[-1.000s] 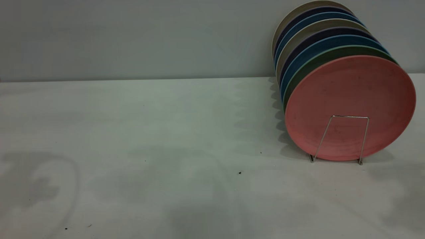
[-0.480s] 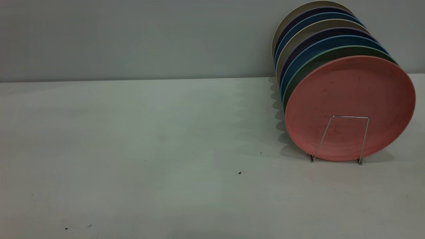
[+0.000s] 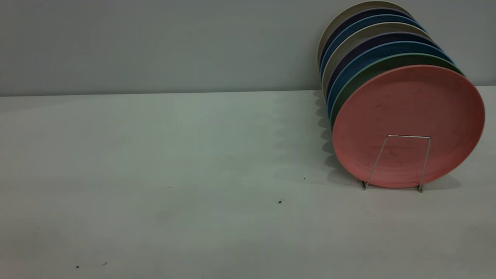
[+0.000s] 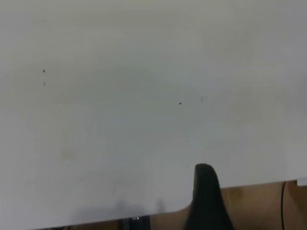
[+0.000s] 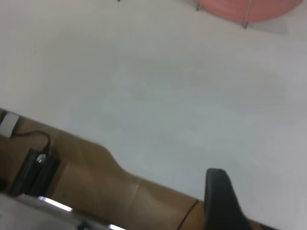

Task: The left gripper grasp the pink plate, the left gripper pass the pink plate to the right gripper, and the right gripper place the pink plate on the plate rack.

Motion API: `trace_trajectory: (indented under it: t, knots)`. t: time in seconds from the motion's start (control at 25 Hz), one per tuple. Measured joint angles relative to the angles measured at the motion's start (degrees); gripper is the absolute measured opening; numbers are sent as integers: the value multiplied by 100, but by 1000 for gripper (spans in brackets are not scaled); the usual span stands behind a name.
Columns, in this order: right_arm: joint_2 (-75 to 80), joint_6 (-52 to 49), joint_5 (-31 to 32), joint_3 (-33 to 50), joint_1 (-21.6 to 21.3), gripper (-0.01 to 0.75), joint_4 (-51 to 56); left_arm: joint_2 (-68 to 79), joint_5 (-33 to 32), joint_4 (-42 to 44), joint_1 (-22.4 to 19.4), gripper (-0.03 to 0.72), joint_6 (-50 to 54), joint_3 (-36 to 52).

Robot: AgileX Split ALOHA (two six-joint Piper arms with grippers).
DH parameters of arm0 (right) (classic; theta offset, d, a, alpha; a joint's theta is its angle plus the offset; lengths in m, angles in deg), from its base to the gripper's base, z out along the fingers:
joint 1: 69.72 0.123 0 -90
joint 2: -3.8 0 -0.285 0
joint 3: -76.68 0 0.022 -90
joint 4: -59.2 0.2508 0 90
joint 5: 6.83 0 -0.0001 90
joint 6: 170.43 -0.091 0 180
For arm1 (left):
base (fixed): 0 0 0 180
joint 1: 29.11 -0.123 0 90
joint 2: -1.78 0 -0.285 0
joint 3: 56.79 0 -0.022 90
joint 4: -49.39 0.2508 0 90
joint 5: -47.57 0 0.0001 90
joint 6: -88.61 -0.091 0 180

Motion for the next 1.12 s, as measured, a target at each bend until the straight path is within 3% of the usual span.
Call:
trace_trajectory:
  t: [0.2, 0.52, 0.64, 1.12]
  knots:
    - [-708, 30, -8, 337, 286, 444, -314, -982, -518, 75, 0, 551, 186, 40]
    - [-1318, -385, 43, 391, 817, 444, -1123, -1778, -636, 371, 0, 551, 228, 351]
    - [-1330, -538, 16, 391, 835, 445, -1125, -1851, -624, 775, 0, 551, 228, 430]
    - [-1341, -1279, -292, 525, 835, 445, -1487, -1863, -505, 936, 0, 551, 455, 539]
